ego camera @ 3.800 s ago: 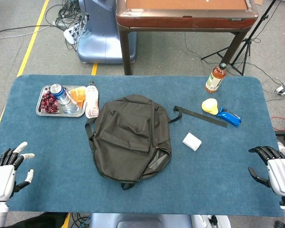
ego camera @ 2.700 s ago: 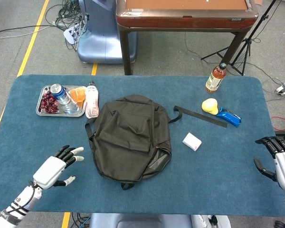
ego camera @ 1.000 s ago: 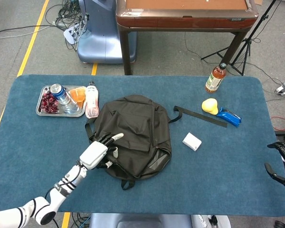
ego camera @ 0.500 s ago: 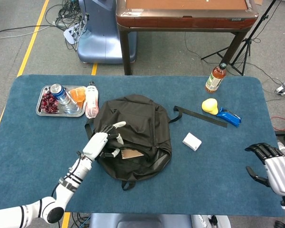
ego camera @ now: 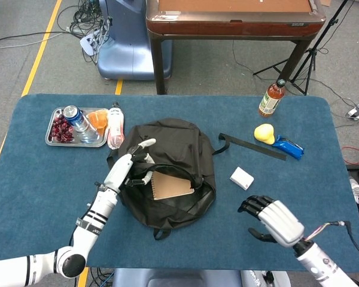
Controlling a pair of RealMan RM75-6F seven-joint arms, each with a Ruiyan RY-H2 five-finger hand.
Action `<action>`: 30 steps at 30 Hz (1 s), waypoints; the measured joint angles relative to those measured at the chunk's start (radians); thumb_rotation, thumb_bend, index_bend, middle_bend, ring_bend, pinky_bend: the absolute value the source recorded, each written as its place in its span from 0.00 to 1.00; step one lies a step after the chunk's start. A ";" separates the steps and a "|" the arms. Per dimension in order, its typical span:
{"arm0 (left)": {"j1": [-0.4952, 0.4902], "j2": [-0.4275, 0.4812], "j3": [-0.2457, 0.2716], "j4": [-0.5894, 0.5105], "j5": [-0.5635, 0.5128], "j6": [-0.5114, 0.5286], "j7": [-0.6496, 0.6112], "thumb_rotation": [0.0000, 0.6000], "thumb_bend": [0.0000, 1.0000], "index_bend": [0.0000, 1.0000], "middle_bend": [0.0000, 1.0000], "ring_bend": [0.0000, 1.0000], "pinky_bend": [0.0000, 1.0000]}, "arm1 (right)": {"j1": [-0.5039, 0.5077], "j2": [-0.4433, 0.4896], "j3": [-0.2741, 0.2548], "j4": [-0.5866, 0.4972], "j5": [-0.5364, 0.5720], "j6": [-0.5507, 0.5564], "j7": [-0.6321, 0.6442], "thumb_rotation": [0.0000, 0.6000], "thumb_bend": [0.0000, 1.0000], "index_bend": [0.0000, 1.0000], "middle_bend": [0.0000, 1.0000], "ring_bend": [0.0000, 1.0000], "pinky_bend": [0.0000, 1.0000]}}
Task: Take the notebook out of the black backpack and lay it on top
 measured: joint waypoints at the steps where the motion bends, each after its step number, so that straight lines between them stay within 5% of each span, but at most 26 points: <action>1: -0.001 0.001 -0.003 -0.004 -0.006 0.005 0.004 1.00 0.63 0.62 0.12 0.08 0.02 | 0.013 -0.010 -0.002 -0.003 -0.005 -0.017 0.000 1.00 0.30 0.35 0.32 0.23 0.36; 10: -0.007 0.008 -0.009 -0.033 -0.046 0.025 0.022 1.00 0.63 0.62 0.12 0.08 0.02 | 0.126 -0.156 0.016 0.011 0.019 -0.153 -0.010 1.00 0.30 0.35 0.32 0.23 0.36; 30: -0.012 0.012 -0.014 -0.045 -0.073 0.062 0.038 1.00 0.63 0.62 0.12 0.08 0.02 | 0.312 -0.484 0.168 0.286 0.285 -0.293 -0.127 1.00 0.29 0.35 0.32 0.23 0.36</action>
